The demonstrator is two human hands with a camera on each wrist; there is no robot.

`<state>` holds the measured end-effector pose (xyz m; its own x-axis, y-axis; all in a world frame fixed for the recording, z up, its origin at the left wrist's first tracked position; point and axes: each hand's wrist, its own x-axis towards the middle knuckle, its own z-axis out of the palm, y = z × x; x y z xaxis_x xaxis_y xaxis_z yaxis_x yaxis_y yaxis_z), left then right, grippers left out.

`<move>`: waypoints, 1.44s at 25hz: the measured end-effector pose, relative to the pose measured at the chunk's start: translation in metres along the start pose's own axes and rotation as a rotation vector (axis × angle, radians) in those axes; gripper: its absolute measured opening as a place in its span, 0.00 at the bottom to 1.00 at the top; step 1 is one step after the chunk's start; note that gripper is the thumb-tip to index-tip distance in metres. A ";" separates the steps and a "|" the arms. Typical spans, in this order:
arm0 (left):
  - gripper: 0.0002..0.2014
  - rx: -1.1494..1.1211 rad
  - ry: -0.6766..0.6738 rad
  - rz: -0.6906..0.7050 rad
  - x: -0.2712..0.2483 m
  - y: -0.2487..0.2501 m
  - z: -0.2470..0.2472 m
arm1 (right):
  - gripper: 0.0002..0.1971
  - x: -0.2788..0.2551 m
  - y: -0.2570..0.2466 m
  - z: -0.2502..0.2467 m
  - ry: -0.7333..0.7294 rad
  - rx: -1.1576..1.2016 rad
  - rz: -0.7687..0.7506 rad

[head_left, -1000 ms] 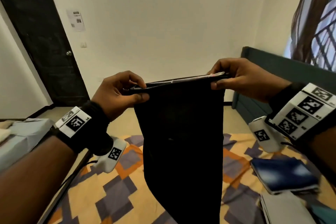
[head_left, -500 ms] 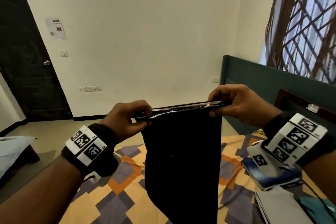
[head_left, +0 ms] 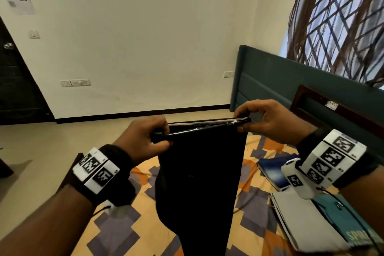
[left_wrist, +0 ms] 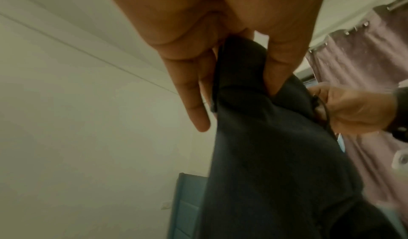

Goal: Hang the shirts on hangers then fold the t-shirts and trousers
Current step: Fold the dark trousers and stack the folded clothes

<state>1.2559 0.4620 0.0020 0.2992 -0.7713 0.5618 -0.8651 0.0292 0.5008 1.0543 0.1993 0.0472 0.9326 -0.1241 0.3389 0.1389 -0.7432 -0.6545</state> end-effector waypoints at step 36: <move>0.21 -0.383 -0.386 -1.807 -0.252 -0.337 0.553 | 0.19 -0.129 0.557 0.467 -0.260 0.458 1.498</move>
<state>1.2496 0.2950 -0.6719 0.4825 -0.1119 -0.8687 0.4848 -0.7919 0.3713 1.1667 0.1086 -0.6766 0.3337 -0.3842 -0.8609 -0.8794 0.2022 -0.4311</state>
